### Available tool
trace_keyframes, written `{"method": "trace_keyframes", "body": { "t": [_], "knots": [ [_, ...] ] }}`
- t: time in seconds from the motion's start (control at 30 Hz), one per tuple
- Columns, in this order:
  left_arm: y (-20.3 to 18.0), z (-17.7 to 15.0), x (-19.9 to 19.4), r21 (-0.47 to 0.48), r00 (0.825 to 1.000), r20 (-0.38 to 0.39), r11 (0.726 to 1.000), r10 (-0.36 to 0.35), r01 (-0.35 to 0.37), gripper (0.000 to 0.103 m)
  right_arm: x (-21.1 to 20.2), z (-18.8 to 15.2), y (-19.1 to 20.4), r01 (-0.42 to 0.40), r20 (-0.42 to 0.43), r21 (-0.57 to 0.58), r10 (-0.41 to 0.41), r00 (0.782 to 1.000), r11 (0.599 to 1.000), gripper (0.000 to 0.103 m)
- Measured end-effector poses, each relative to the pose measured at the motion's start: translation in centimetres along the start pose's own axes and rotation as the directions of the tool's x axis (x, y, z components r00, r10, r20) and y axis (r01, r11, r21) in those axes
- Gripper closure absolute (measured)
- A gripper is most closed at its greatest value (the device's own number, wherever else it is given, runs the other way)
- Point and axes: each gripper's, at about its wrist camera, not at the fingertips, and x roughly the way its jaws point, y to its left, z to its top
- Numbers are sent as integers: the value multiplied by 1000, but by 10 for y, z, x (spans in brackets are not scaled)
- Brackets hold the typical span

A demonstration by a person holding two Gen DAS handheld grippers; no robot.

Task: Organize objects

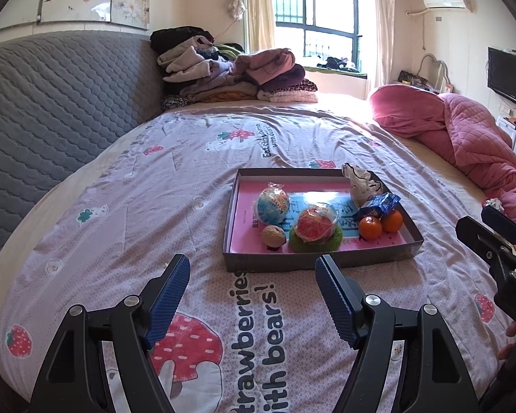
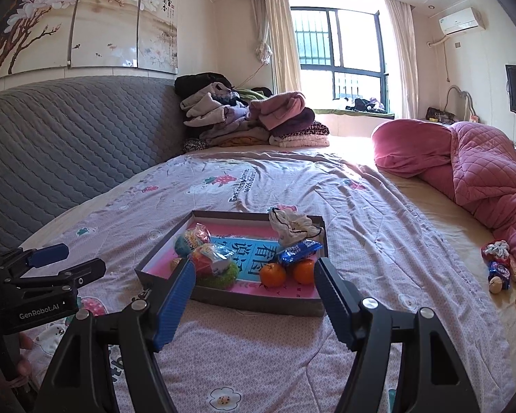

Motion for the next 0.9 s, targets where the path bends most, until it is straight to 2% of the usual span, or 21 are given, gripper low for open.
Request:
{"method": "trace_keyframes", "body": {
  "t": [0.33,0.63,0.9],
  "knots": [
    [-1,-24,16,0,999,-32,1000,13,-13,27,26,-28,-5,26,-88,16,-25,996,1000,32],
    [2,-46,40,-4,997,-76,1000,21,-21,27,49,-61,-11,59,-196,25,-53,979,998,32],
    [0,-57,53,6,996,-90,1000,7,-7,27,57,-79,-17,85,-239,45,-72,968,995,32]
  ]
}}
